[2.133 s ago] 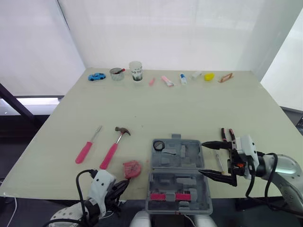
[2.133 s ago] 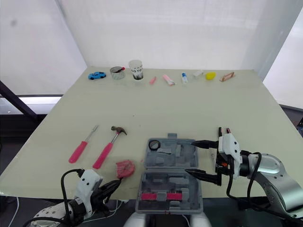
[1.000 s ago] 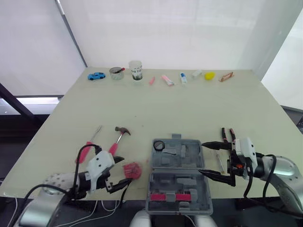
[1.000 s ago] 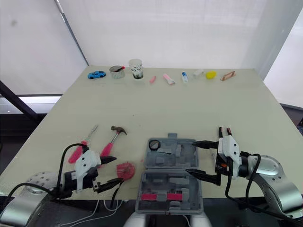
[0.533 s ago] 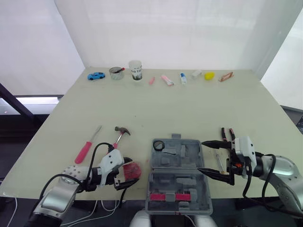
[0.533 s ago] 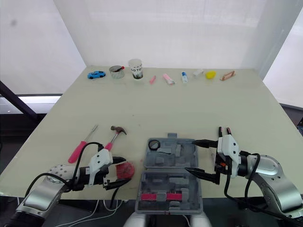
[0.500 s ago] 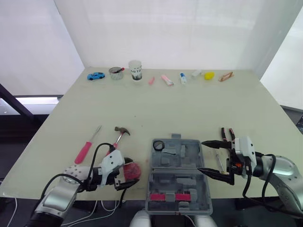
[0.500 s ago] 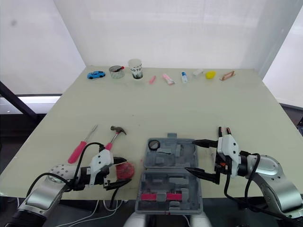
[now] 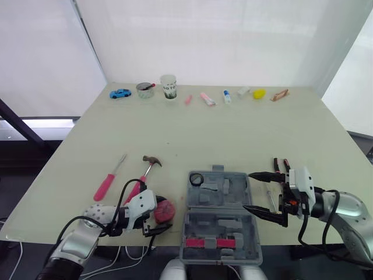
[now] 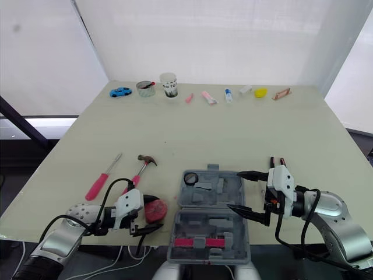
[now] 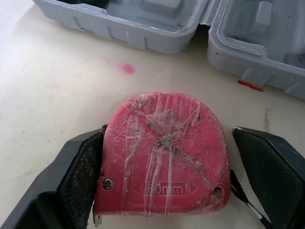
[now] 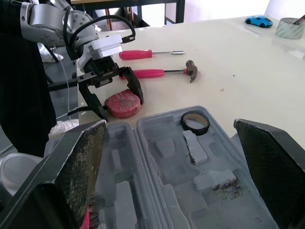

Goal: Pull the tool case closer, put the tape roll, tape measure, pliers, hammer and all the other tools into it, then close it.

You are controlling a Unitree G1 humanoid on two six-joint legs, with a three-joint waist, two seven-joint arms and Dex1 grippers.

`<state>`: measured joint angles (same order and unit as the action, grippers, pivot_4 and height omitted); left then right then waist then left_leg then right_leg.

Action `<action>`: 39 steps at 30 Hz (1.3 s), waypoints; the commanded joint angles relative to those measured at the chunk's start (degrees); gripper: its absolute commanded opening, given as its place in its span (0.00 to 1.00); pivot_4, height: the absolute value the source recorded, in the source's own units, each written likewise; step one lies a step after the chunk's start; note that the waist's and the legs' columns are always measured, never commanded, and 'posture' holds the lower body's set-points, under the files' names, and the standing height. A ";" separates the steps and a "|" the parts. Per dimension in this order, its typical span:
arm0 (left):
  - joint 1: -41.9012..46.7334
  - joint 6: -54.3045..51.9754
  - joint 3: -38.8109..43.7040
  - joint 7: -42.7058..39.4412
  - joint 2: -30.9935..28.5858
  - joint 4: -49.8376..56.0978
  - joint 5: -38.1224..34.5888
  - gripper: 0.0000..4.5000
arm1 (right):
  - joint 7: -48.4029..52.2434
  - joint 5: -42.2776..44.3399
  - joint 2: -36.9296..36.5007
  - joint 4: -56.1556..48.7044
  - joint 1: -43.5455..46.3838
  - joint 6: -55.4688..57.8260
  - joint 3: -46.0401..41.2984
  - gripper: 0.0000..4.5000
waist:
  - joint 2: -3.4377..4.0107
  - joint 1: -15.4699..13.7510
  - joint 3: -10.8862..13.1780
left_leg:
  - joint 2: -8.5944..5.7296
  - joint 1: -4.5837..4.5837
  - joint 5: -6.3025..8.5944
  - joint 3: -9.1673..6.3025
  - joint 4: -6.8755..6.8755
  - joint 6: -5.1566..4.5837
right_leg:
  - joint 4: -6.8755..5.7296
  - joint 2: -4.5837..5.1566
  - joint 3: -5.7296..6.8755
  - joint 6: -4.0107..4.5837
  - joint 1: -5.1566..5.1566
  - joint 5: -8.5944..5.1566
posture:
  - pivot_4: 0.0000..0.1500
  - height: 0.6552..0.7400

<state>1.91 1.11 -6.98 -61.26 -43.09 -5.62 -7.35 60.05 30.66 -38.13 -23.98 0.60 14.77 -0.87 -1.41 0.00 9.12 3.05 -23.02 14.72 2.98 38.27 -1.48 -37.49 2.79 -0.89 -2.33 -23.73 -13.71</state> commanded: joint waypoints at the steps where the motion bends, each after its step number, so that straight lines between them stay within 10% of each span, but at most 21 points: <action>1: -0.38 0.50 -0.74 -0.10 0.60 -0.37 0.58 0.83 | -0.07 0.66 -0.53 -2.51 0.84 -0.14 -0.57 1.00 | 0.00 0.00 0.00 | 0.00 0.00 0.00 0.00 0.00 0.00 | 0.00 0.00 0.00 0.00 0.00 0.00 | 1.00 1.00; 3: -0.30 0.80 -0.73 0.24 0.76 -0.45 0.78 0.66 | -0.09 0.72 -0.53 -2.57 0.92 0.01 -0.52 1.00 | 0.01 -0.03 0.00 | 0.00 0.01 0.00 0.00 0.00 0.00 | -0.01 0.00 0.00 0.00 0.00 0.00 | 1.00 1.00; 18: 2.88 -2.07 1.13 -3.49 -0.40 4.09 -3.29 0.67 | -4.97 2.20 1.97 -2.41 0.46 3.32 -0.89 1.00 | 0.01 -0.53 -0.01 | -0.02 0.03 0.00 0.01 0.01 0.00 | -0.03 -0.01 0.00 0.00 0.02 0.00 | 1.00 1.00; 27: 19.52 -7.69 -1.62 -16.50 -3.72 6.97 -8.49 0.67 | -19.70 15.53 6.00 -6.19 5.45 25.36 -1.91 1.00 | -0.03 0.10 0.03 | -0.26 -0.04 0.00 -0.03 0.09 -0.01 | -0.11 -0.03 -0.05 -0.01 0.00 0.00 | 1.00 1.00; 39: 32.33 -7.62 -7.87 -18.87 6.01 4.34 -7.33 0.67 | -47.62 41.48 15.24 -2.01 14.63 50.71 -4.55 1.00 | -0.08 0.66 0.05 | -0.32 -0.35 -0.01 -0.21 0.16 -0.02 | -0.13 -0.09 0.19 -0.25 -0.08 0.12 | 1.00 1.00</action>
<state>32.26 -8.11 -14.14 -79.66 -38.39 -0.64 -15.24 18.60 64.93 -25.71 -25.98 14.01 63.42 -3.69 -1.48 0.66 9.17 2.72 -23.41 14.70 2.75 38.42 -1.50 -37.62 2.69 -0.73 -2.59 -23.88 -13.59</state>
